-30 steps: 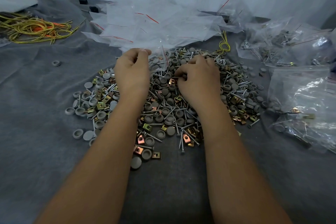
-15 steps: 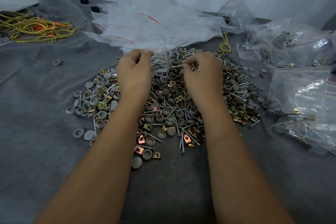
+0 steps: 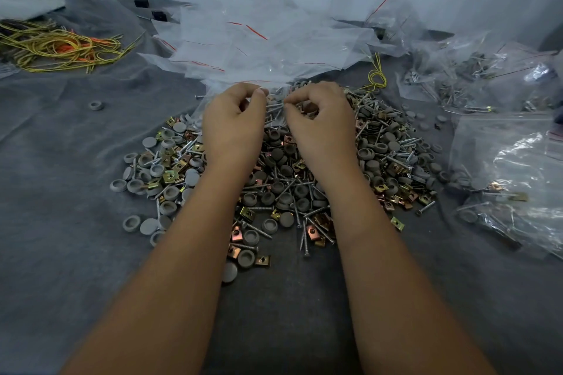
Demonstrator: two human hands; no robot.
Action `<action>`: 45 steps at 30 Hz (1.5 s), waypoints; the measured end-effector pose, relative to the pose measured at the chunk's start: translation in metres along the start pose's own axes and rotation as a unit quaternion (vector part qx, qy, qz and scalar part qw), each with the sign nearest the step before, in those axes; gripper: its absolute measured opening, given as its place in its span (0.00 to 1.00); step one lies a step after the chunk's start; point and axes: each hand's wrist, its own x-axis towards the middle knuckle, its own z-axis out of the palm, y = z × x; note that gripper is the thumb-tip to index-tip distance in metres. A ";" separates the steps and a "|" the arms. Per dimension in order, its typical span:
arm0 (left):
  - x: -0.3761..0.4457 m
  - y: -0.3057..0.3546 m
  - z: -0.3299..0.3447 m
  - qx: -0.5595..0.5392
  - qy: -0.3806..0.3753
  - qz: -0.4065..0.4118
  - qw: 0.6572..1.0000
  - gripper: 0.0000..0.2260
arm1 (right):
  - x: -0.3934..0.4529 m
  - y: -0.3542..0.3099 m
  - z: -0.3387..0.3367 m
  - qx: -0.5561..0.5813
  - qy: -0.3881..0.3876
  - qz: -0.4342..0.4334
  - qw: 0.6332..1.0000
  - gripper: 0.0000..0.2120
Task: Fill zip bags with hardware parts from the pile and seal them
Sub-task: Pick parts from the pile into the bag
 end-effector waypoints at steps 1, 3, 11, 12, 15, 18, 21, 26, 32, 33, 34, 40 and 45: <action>0.000 0.000 0.000 0.002 0.000 0.004 1.000 0.08 | 0.000 0.001 0.002 -0.002 -0.002 -0.005 1.000 0.04; 0.000 0.001 0.000 0.004 0.002 0.011 1.000 0.08 | 0.001 0.003 0.005 -0.012 -0.004 -0.018 1.000 0.05; 0.001 -0.001 0.000 0.013 0.000 0.017 1.000 0.07 | 0.003 0.009 0.005 -0.137 -0.087 -0.058 0.985 0.07; 0.001 -0.001 0.000 0.014 0.000 0.016 1.000 0.07 | 0.003 0.009 0.005 -0.142 -0.089 -0.059 0.984 0.07; 0.002 -0.001 0.000 0.009 0.004 0.006 1.000 0.08 | 0.003 0.008 0.004 -0.114 -0.076 -0.048 0.989 0.08; 0.002 0.000 0.000 -0.005 0.016 -0.005 1.000 0.08 | 0.003 0.005 -0.002 -0.038 -0.002 -0.018 0.999 0.09; 0.002 0.001 0.000 -0.028 0.031 -0.028 0.999 0.09 | 0.005 0.005 -0.009 -0.009 0.050 0.021 0.999 0.09; 0.004 0.002 -0.002 -0.063 0.044 -0.056 0.996 0.10 | 0.008 0.014 -0.015 -0.098 0.010 0.058 0.993 0.13; 0.005 0.003 -0.003 -0.091 0.065 -0.070 0.991 0.11 | 0.008 0.013 -0.012 -0.212 -0.072 -0.002 0.975 0.14; 0.005 0.003 -0.003 -0.095 0.069 -0.071 0.991 0.11 | 0.007 0.013 -0.010 -0.225 -0.088 -0.030 0.970 0.13; 0.006 0.004 -0.003 -0.099 0.074 -0.072 0.990 0.11 | 0.007 0.013 -0.008 -0.240 -0.106 -0.057 0.963 0.13; 0.007 0.002 -0.003 -0.109 0.078 -0.076 0.988 0.12 | -0.002 0.016 0.005 -0.345 -0.216 -0.135 0.903 0.20; 0.008 0.001 -0.003 -0.111 0.071 -0.078 0.988 0.12 | -0.001 0.017 0.006 -0.326 -0.203 -0.118 0.916 0.15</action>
